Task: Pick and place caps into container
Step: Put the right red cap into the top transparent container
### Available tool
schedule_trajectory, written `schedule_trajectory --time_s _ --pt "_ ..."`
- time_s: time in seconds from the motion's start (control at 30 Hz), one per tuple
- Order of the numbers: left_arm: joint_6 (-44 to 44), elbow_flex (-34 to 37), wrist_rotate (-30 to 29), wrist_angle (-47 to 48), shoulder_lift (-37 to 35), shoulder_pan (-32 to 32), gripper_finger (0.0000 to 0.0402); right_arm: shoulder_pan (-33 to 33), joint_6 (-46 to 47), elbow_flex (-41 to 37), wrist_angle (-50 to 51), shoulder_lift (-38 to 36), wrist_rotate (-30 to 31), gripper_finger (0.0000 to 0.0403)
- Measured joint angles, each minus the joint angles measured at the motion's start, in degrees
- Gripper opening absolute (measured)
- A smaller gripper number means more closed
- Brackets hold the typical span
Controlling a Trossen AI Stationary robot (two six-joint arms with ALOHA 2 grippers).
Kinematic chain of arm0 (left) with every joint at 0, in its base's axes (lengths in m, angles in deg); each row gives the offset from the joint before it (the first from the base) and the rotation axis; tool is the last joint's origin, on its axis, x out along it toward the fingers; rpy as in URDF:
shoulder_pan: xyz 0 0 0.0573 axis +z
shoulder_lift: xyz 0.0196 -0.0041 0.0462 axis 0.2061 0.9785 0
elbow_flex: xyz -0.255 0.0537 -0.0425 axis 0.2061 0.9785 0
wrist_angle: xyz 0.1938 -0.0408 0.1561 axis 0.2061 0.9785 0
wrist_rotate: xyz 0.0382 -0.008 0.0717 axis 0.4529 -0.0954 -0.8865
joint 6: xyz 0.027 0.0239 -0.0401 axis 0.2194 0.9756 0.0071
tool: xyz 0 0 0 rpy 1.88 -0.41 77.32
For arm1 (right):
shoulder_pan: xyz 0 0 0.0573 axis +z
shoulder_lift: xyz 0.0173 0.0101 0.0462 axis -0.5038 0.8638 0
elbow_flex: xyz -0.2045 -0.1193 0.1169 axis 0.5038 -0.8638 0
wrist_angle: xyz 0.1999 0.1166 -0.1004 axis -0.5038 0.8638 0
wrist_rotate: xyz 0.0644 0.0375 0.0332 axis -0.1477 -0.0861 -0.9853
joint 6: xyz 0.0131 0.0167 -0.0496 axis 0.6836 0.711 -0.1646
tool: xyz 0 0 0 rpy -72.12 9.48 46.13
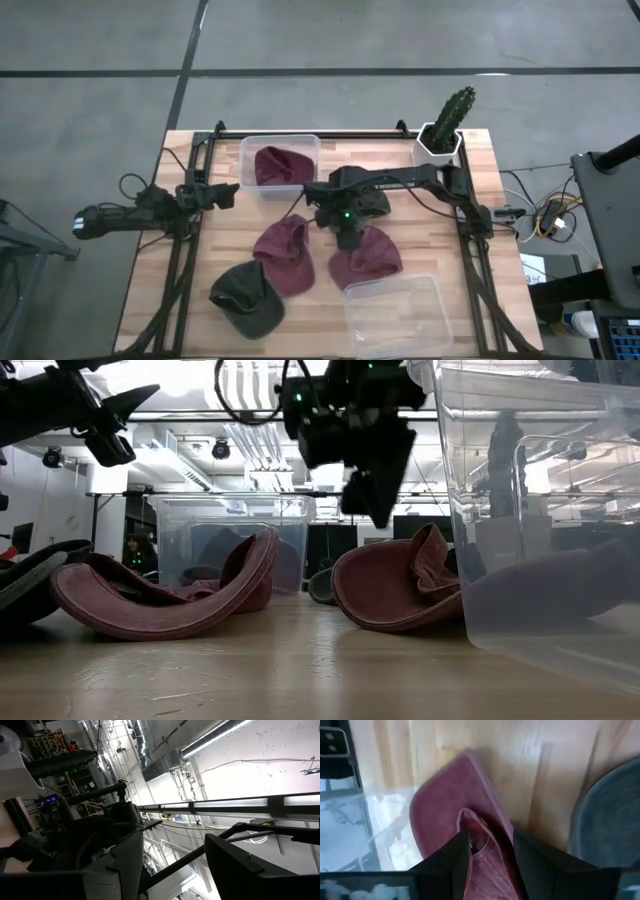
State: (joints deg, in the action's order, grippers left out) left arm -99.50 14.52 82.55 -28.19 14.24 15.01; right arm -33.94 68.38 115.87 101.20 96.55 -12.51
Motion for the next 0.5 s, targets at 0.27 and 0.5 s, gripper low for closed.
schedule_trajectory --time_s 0.27,0.5 --pt "0.1 0.01 -0.02 0.43 0.0 0.01 0.0204 0.46 0.37 -5.16 -1.48 0.0 0.73 0.0146" --pt "-0.12 0.01 -0.04 0.44 0.0 0.02 0.0204 0.92 0.52 -4.75 -2.53 0.0 1.43 0.0146"
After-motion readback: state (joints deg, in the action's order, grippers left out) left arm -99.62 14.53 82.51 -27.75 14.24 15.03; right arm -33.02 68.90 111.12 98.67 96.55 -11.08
